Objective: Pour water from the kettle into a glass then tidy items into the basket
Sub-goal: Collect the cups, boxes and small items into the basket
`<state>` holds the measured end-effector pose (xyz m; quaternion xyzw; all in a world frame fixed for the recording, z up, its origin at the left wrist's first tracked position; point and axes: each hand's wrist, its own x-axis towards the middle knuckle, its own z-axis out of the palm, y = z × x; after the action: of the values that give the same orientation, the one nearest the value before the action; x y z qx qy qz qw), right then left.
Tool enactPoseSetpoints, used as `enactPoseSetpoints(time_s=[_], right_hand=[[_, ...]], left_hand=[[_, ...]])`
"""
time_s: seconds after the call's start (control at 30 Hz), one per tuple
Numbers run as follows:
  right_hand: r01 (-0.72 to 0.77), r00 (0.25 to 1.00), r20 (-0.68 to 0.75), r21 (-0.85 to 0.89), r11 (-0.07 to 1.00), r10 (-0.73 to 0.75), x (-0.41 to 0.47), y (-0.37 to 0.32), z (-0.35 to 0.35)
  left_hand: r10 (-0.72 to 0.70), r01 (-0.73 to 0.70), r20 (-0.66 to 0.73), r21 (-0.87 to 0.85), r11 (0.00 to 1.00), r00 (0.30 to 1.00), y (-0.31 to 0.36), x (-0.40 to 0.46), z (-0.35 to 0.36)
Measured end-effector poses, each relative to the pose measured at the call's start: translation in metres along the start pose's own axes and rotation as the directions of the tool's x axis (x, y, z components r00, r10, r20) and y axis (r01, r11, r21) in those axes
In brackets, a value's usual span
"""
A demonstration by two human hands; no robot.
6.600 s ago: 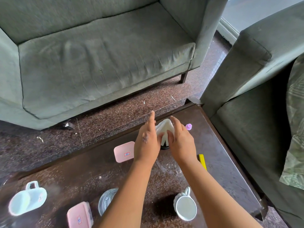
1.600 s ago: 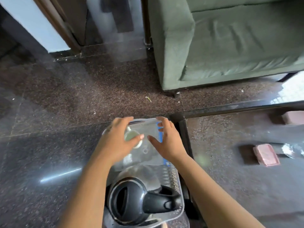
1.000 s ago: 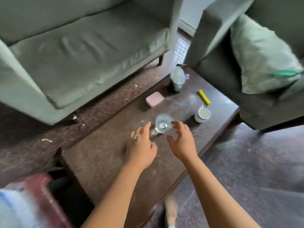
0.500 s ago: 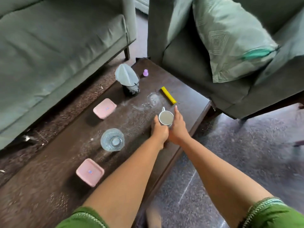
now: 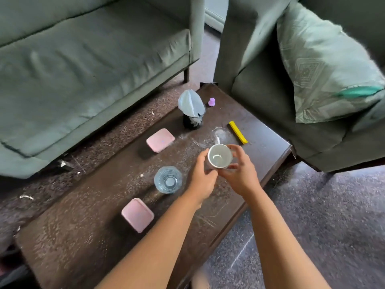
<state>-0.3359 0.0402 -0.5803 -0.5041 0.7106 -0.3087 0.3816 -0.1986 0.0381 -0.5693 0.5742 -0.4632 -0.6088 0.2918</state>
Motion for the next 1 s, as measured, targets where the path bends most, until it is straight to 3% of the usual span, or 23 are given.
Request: enactPoseSetpoints(time_s=[0.07, 0.2, 0.37, 0.47, 0.6, 0.73, 0.87, 1.0], right_hand=[[0.098, 0.994, 0.048, -0.028, 0.995, -0.096, -0.018, -0.037, 0.027], [0.237, 0.957, 0.180, -0.024, 0.971, -0.229, -0.067, -0.109, 0.102], [0.462, 0.815, 0.380, 0.032, 0.887, -0.438, -0.153, -0.196, 0.210], [0.500, 0.726, 0.475, 0.132, 0.856, -0.497, -0.209, -0.242, 0.275], [0.512, 0.661, 0.554, 0.160, 0.844, -0.506, -0.276, -0.288, 0.355], [0.555, 0.567, 0.662, 0.134, 0.821, -0.491, -0.328, -0.310, 0.420], [0.637, 0.556, 0.696, -0.006, 0.771, -0.454, -0.350, -0.290, 0.468], [0.624, 0.619, 0.700, -0.162, 0.764, -0.357, -0.356, -0.267, 0.498]], left_hand=[[0.090, -0.087, -0.095, 0.031, 0.996, 0.991, 0.002, -0.027, -0.039], [0.126, -0.108, -0.270, 0.079, 0.991, 0.955, -0.002, -0.089, -0.143], [0.104, 0.038, -0.460, 0.290, 0.956, 0.882, -0.014, -0.202, -0.274], [0.093, 0.174, -0.524, 0.439, 0.882, 0.847, -0.017, -0.273, -0.346], [0.040, 0.278, -0.580, 0.450, 0.849, 0.814, -0.033, -0.360, -0.428], [-0.125, 0.322, -0.538, 0.290, 0.901, 0.834, -0.067, -0.425, -0.495], [-0.339, 0.387, -0.332, 0.091, 0.917, 0.880, -0.120, -0.432, -0.542], [-0.430, 0.472, -0.199, 0.278, 0.837, 0.880, -0.139, -0.418, -0.554]])
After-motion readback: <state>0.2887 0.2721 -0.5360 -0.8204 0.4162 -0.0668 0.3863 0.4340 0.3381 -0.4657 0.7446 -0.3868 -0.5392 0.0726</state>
